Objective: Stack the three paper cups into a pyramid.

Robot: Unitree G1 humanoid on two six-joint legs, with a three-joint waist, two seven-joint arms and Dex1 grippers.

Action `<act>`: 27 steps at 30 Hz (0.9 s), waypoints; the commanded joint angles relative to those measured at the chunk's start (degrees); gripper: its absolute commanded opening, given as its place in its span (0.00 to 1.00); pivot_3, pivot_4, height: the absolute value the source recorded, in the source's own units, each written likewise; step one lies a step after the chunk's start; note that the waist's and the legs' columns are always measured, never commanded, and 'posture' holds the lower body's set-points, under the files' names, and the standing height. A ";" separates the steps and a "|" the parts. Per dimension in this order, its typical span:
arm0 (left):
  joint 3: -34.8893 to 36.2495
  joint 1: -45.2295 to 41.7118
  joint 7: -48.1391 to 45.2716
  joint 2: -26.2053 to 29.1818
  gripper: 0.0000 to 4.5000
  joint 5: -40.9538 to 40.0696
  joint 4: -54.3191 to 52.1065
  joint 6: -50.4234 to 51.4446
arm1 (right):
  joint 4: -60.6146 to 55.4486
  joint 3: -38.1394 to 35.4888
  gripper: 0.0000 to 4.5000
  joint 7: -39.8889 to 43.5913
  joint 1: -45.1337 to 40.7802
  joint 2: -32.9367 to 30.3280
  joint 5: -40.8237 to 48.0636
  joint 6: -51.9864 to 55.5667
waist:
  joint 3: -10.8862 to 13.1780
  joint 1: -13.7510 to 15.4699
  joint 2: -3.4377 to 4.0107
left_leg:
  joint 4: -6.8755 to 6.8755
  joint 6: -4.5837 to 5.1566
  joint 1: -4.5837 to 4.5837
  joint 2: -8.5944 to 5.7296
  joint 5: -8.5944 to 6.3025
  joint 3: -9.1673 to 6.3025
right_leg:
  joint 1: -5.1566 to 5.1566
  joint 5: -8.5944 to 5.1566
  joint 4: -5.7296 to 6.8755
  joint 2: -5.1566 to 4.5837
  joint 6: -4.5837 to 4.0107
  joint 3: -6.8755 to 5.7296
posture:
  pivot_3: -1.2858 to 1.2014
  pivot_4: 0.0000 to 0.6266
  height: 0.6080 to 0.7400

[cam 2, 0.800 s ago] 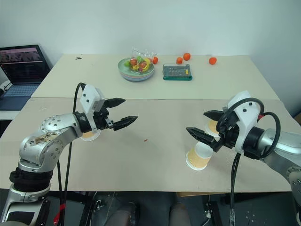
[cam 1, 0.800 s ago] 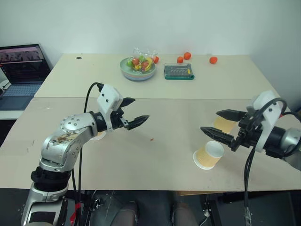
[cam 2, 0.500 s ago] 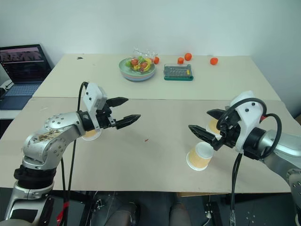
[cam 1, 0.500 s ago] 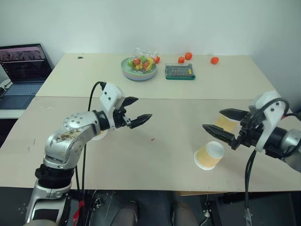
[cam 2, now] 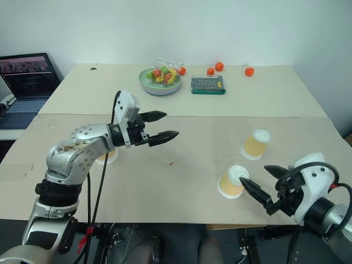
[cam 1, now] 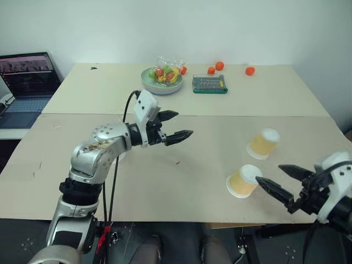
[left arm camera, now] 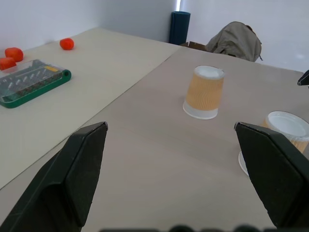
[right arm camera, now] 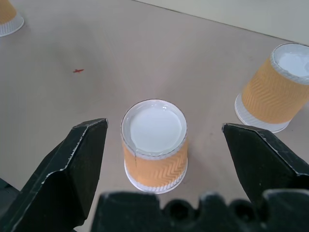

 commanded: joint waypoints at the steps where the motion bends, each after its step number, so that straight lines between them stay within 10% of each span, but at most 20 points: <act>1: 0.03 -1.57 -2.04 0.74 1.00 -1.32 -0.86 0.46 | -1.93 3.09 0.99 -0.79 0.80 1.71 -2.31 -4.24 | 0.00 -0.05 0.00 | 0.00 0.00 0.00 0.00 0.00 0.00 | 0.00 -0.03 0.00 0.00 0.06 0.01 | 0.52 0.24 1.00; 15: -0.14 -0.70 -5.75 4.98 1.00 -3.04 -5.04 4.48 | 6.39 19.66 0.99 0.94 -2.79 2.96 -17.11 -13.91 | 0.00 -0.34 0.00 | 0.00 0.00 0.01 -0.01 0.00 -0.04 | -0.01 -0.01 -0.02 0.00 0.02 -0.01 | 0.52 0.24 1.00; 27: -0.57 1.72 -5.14 4.76 1.00 -1.60 -5.05 3.47 | 6.14 12.63 0.99 2.28 -11.72 -4.80 -8.75 -8.14 | 0.01 -0.50 0.01 | -0.03 0.00 0.05 0.00 0.00 -0.06 | 0.01 0.00 -0.02 0.01 0.01 0.00 | 0.52 0.24 1.00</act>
